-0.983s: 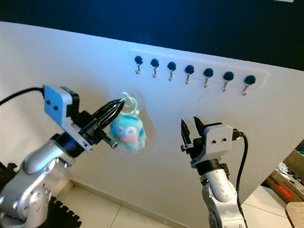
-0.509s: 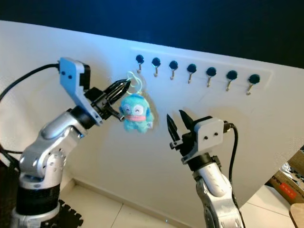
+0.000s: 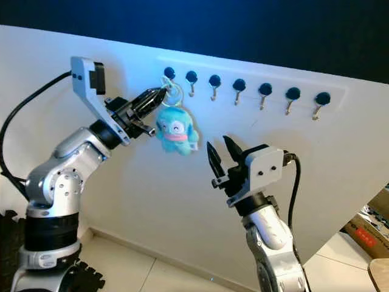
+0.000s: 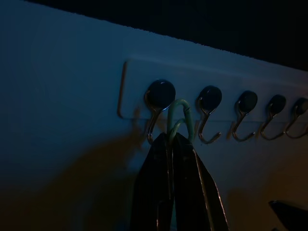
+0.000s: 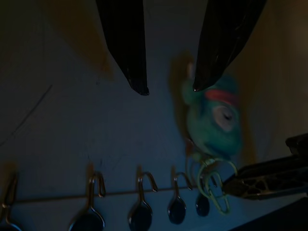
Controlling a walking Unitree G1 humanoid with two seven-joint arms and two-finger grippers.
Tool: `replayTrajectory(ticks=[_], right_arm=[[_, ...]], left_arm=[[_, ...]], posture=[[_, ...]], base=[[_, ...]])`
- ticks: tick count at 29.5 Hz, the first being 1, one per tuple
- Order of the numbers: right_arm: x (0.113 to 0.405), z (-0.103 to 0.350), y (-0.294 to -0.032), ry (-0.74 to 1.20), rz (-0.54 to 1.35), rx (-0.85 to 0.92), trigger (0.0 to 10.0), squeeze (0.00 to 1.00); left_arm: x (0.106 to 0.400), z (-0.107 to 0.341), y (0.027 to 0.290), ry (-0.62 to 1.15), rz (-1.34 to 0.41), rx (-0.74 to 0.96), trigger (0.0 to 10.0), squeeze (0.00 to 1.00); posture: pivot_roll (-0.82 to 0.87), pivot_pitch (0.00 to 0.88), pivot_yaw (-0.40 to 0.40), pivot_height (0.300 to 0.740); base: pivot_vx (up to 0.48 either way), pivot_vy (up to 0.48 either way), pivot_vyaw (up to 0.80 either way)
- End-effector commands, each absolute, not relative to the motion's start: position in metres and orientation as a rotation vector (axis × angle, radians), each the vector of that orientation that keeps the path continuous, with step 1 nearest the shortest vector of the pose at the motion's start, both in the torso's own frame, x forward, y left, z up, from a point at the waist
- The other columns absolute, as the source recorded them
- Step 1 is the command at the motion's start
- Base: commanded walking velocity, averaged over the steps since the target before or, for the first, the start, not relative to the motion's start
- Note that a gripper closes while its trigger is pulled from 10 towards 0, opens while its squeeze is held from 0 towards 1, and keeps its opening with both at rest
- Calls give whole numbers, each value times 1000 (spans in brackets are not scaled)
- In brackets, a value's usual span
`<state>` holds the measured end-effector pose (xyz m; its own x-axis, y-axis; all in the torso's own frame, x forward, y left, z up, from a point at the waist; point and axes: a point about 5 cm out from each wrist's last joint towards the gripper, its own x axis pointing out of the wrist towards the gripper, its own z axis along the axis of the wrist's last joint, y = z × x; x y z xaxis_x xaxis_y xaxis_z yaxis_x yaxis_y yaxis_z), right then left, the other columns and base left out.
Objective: Hang keys on a hook
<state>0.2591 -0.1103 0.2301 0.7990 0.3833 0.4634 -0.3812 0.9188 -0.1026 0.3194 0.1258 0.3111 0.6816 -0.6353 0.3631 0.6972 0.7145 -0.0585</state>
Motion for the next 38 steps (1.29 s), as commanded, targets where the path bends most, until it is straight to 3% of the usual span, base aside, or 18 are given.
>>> replayTrajectory(ticks=[1,9,38], right_arm=[[257,234,-107,-507,430,-4,10000,0],[257,234,-107,-509,429,1,10000,0],[255,235,-104,-502,440,8,10000,0]], left_arm=[[322,312,123,-320,-771,-189,10000,0],[327,301,125,-247,-772,-167,10000,0],[340,311,139,-263,-753,-78,10000,0]], posture=[[49,109,2,740],[48,107,5,740],[50,127,5,740]], base=[[0,0,0],[0,0,0],[0,0,0]])
